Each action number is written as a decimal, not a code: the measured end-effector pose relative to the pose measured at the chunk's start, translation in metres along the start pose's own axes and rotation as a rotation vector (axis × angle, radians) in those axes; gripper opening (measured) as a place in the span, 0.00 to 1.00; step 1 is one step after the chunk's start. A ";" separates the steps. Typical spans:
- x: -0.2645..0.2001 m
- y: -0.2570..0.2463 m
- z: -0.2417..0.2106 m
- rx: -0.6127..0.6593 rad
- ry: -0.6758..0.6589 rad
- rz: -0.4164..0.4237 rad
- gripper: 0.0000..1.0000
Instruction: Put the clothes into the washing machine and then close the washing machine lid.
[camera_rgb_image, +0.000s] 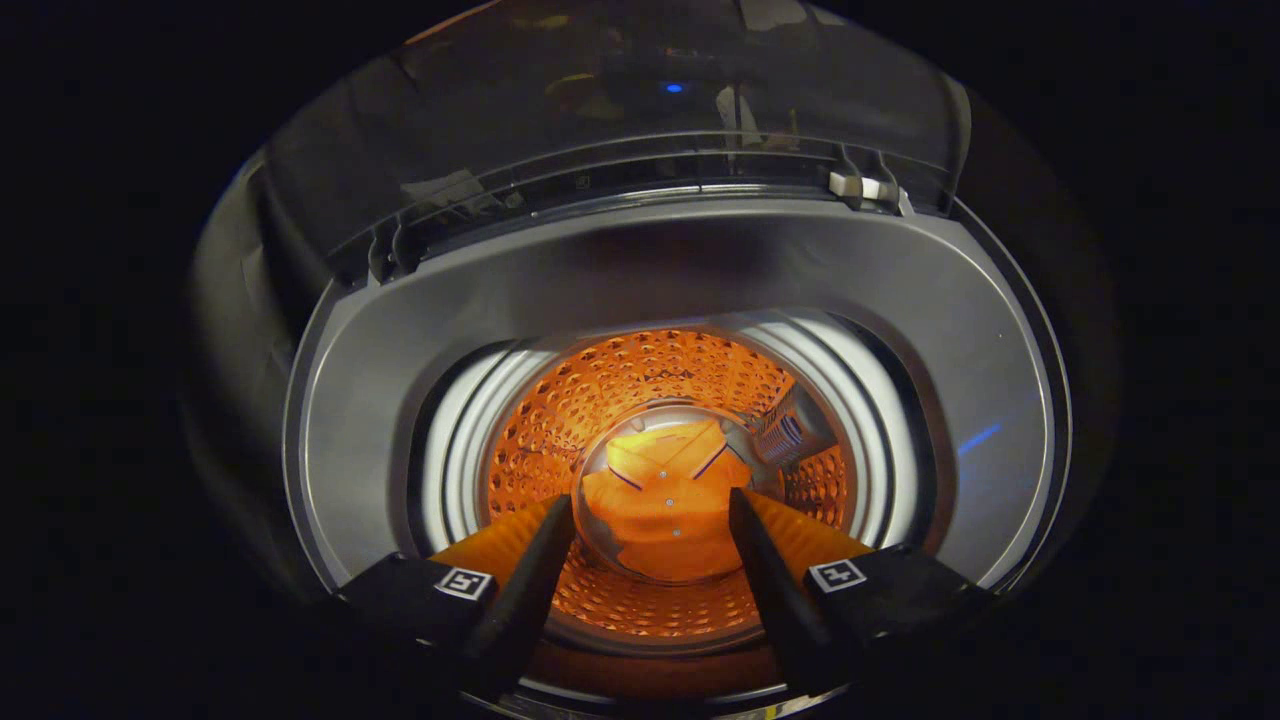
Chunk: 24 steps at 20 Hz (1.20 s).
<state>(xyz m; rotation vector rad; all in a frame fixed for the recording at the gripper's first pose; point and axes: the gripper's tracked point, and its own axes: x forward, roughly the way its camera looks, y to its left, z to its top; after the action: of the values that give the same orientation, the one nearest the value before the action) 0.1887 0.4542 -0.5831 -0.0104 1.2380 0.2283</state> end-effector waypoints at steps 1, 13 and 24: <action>0.001 -0.001 -0.001 0.003 -0.002 -0.002 0.87; -0.052 0.014 0.030 -0.053 -0.190 0.032 0.99; -0.238 0.046 0.122 -0.106 -0.694 0.109 0.99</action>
<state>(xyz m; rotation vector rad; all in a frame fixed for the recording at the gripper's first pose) 0.2214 0.4751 -0.3147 0.0419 0.5347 0.3561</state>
